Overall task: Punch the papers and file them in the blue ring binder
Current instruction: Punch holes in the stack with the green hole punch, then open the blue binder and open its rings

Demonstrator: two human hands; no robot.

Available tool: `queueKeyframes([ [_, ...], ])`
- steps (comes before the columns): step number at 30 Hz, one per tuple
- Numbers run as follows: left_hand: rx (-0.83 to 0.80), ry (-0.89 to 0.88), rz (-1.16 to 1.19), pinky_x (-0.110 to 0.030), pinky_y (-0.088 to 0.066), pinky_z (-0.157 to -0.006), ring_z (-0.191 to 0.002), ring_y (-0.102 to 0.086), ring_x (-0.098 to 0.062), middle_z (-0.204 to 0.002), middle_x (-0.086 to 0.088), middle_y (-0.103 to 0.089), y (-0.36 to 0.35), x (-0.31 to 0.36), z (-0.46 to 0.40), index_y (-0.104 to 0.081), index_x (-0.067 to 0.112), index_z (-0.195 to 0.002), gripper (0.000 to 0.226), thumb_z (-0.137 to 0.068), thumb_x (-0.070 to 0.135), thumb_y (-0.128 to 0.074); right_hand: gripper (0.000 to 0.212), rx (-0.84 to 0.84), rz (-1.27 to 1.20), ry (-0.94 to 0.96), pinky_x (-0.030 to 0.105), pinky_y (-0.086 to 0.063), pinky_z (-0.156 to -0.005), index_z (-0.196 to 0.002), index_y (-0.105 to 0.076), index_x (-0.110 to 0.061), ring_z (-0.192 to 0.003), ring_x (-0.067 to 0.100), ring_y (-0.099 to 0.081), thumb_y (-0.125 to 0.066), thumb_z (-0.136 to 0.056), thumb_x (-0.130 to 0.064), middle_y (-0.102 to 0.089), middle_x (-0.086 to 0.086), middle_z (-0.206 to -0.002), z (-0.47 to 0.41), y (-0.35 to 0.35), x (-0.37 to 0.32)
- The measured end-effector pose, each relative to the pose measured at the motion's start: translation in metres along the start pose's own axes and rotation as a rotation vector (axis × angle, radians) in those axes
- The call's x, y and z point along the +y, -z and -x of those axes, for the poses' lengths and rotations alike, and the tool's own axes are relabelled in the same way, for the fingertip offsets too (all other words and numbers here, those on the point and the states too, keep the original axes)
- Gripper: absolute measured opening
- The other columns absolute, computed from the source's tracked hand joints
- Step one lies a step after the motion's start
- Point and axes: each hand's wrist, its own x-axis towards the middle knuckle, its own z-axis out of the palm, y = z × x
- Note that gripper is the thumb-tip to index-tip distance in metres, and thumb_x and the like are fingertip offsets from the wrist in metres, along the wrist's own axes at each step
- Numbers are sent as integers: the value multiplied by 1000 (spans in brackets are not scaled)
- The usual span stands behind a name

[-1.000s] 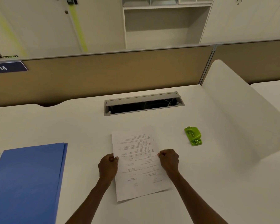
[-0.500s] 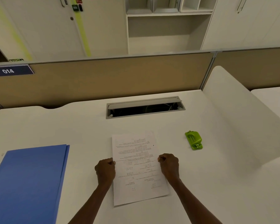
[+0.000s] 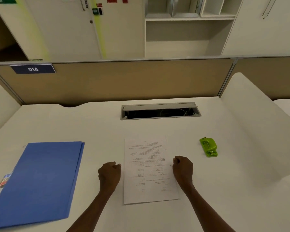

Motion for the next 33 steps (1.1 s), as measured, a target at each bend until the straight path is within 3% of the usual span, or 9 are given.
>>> queueKeyframes([
  [3, 18, -38, 78, -32, -50, -78, -79, -66, -21, -86, -15, -73, 23, -11, 9, -71, -3, -85, 18, -85, 14, -64, 35, 67, -29, 103, 18, -26, -49, -57, -46, -17, -54, 7, -42, -50, -90, -6, -51, -1, -59, 13, 0, -16],
  [8, 119, -3, 171, -34, -55, -84, -86, -69, -20, -90, -7, -74, 77, -31, 8, -73, 6, -99, 18, -85, 16, -65, 14, 10, -148, 269, 24, -39, -67, -88, -70, -11, -70, 15, -56, -57, -91, -7, -62, 0, -72, 52, -20, -49],
  [12, 246, -6, 148, -28, -46, -63, -63, -55, -11, -66, 2, -63, 132, -68, -2, -64, 12, -67, 19, -86, 13, -59, 13, -112, -203, 327, 22, -39, -68, -87, -72, -13, -69, 12, -57, -60, -89, -7, -61, -7, -70, 96, -45, -76],
  [19, 396, 50, 86, -32, -45, -91, -109, -60, -30, -117, -15, -65, 223, -151, -34, -63, 4, -116, 27, -91, 6, -54, 14, -409, -182, 303, 4, -42, -66, -91, -73, -19, -74, -4, -60, -62, -88, -12, -68, -13, -80, 165, -105, -123],
  [23, 344, 108, 3, -48, -44, -99, -117, -52, -39, -126, -22, -56, 259, -200, -62, -52, 2, -128, 44, -86, 9, -59, 17, -520, -264, 115, 26, -58, -72, -94, -72, -17, -75, 11, -68, -58, -89, -9, -72, -4, -83, 204, -147, -155],
  [26, 223, 152, -38, -53, -45, -96, -113, -53, -43, -123, -25, -56, 266, -221, -80, -48, 1, -129, 48, -84, 15, -61, 17, -536, -285, 51, 19, -55, -63, -95, -71, -15, -73, 12, -67, -56, -90, -8, -72, -1, -83, 224, -169, -177],
  [29, 140, 148, -50, -53, -45, -96, -115, -52, -42, -128, -24, -54, 270, -235, -93, -45, 1, -132, 52, -86, 19, -60, 18, -513, -182, 50, 23, -54, -67, -94, -70, -8, -76, 18, -67, -53, -89, -8, -71, 4, -88, 237, -194, -191],
  [31, 118, 156, -46, -53, -43, -96, -118, -50, -43, -131, -24, -52, 273, -240, -97, -42, 1, -135, 55, -87, 19, -60, 17, -521, -63, 61, 32, -47, -59, -77, -61, 3, -64, 26, -54, -48, -84, -5, -62, 12, -71, 245, -208, -196],
  [33, 100, 159, -51, -53, -41, -97, -120, -49, -43, -133, -23, -50, 276, -239, -98, -40, 1, -138, 58, -87, 21, -60, 16, -503, 28, 53, 31, -29, -54, -65, -45, 4, -59, 20, -34, -43, -79, -3, -43, 10, -62, 251, -218, -200],
])
